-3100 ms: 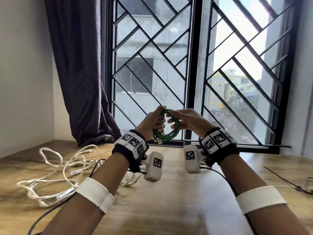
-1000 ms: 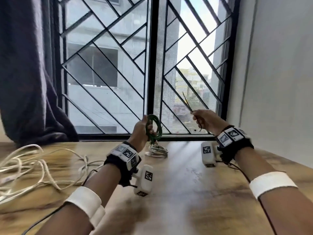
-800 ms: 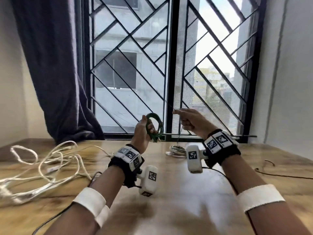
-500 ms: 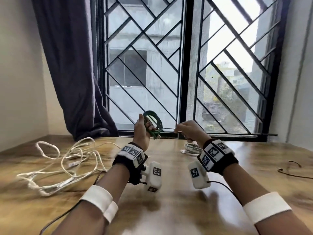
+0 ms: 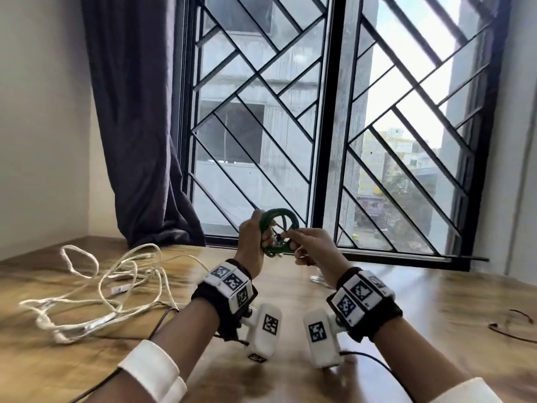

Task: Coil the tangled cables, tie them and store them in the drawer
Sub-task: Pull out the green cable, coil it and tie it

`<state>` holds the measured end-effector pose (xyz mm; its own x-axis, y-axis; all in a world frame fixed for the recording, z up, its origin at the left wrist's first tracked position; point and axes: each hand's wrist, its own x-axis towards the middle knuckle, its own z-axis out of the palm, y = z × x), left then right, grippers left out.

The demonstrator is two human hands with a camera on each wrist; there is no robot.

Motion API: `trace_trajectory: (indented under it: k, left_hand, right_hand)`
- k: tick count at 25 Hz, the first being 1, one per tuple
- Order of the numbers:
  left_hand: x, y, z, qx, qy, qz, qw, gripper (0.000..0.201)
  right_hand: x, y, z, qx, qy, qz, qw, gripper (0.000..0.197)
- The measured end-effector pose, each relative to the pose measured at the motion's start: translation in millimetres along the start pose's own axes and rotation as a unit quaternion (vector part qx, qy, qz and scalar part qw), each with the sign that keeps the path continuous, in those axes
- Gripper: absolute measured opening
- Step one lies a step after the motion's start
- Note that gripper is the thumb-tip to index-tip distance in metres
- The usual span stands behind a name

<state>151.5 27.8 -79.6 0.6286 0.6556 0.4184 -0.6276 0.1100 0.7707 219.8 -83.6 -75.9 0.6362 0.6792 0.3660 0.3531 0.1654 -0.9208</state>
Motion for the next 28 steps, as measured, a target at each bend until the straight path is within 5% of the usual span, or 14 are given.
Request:
trace_trajectory:
  k: [8,11,16,23,25,28]
  left_hand:
    - [-4.0,5.8,3.8,0.017,-0.063,0.007,0.998,0.026]
    - [-7.7,14.7,5.6,0.042,-0.044,0.016,0.998,0.023]
    - [1.1,25.0,-3.9,-0.046,0.024,0.034,0.998,0.020]
    - [-2.7,13.7,-0.7,-0.025,0.002,0.019,0.999,0.021]
    - [-3.0,12.9,-0.7,-0.007,-0.009,0.016,1.000,0.020]
    - [-1.1,11.1,-3.3,0.005,-0.009,0.016,1.000,0.020]
  right_hand:
    - [0.1,-0.3,-0.9,0.024,0.014,-0.032,0.999,0.020]
    - [1.7,-0.1,-0.5,-0.095,0.037,-0.080,0.992,0.013]
    - [-4.2,-14.6,-7.7,-0.338,0.090,-0.275,0.896,0.012]
    - [-7.5,-22.8,-14.1,-0.470,0.145,-0.289,0.821,0.018]
    - [-3.2,-19.3,-10.2,-0.442,0.135,-0.252,0.850,0.019]
    - [-3.2,-18.4,-3.0,-0.137,0.077,-0.096,0.983,0.020]
